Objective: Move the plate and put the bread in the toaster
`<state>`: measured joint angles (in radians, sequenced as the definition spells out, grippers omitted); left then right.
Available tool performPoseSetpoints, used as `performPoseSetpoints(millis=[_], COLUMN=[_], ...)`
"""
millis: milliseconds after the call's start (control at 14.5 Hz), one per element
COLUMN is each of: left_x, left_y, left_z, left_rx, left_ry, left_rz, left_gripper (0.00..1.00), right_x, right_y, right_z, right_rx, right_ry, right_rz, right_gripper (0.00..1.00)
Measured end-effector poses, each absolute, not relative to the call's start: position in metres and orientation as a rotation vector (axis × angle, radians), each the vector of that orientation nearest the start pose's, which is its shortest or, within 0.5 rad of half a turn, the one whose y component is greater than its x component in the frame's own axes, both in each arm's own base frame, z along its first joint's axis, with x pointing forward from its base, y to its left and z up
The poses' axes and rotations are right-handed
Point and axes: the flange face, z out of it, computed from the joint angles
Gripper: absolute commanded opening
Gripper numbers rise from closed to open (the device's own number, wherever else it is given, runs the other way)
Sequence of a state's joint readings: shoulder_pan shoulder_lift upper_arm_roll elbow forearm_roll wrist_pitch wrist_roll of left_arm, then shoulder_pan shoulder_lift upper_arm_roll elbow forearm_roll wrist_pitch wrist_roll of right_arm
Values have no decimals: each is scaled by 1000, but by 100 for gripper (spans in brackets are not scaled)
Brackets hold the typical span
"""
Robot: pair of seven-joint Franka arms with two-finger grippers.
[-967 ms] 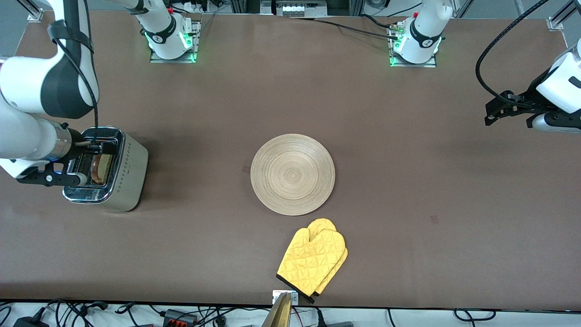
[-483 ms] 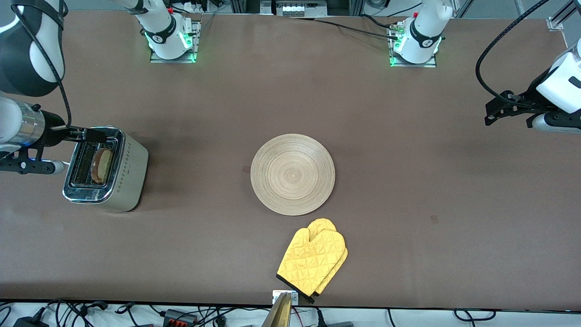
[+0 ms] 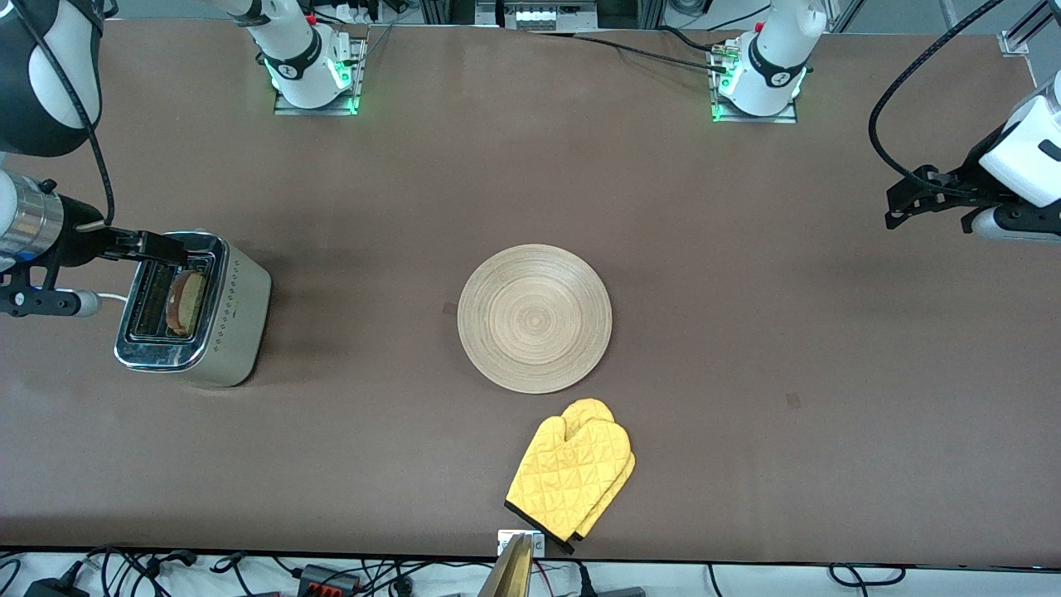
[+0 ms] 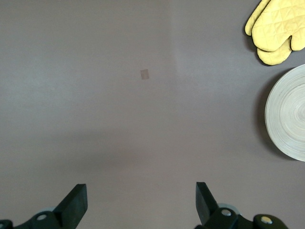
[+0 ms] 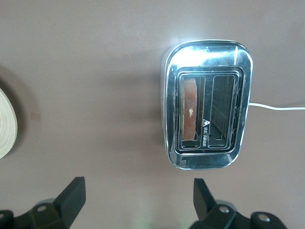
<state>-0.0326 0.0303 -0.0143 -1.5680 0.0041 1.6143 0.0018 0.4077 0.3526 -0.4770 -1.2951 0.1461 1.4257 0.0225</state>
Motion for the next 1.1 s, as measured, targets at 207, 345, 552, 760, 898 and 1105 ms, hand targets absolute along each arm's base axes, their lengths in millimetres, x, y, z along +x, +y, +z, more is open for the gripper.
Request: performPoseSetpoints(millis=[207, 345, 552, 760, 898, 1105], left_x=[567, 567, 567, 567, 567, 567], left_y=[-26, -26, -26, -26, -26, -26], left_z=[612, 612, 612, 612, 612, 612], left_rx=[-3137, -3137, -3137, -3137, -3137, -3137], left_ry=[76, 76, 76, 76, 76, 75], left_rz=[-18, -17, -17, -16, -16, -16], left_gripper=[100, 100, 100, 100, 100, 100], right_x=[632, 632, 627, 616, 614, 616], right_y=[38, 46, 28, 9, 8, 16], right_z=[550, 554, 565, 569, 571, 585], right_rx=[-3137, -3137, -3124, -3106, -3122, -3137], right_ry=[91, 115, 184, 228, 225, 202], right_rz=[286, 257, 236, 306, 301, 254], right_gripper=[100, 100, 100, 100, 100, 100])
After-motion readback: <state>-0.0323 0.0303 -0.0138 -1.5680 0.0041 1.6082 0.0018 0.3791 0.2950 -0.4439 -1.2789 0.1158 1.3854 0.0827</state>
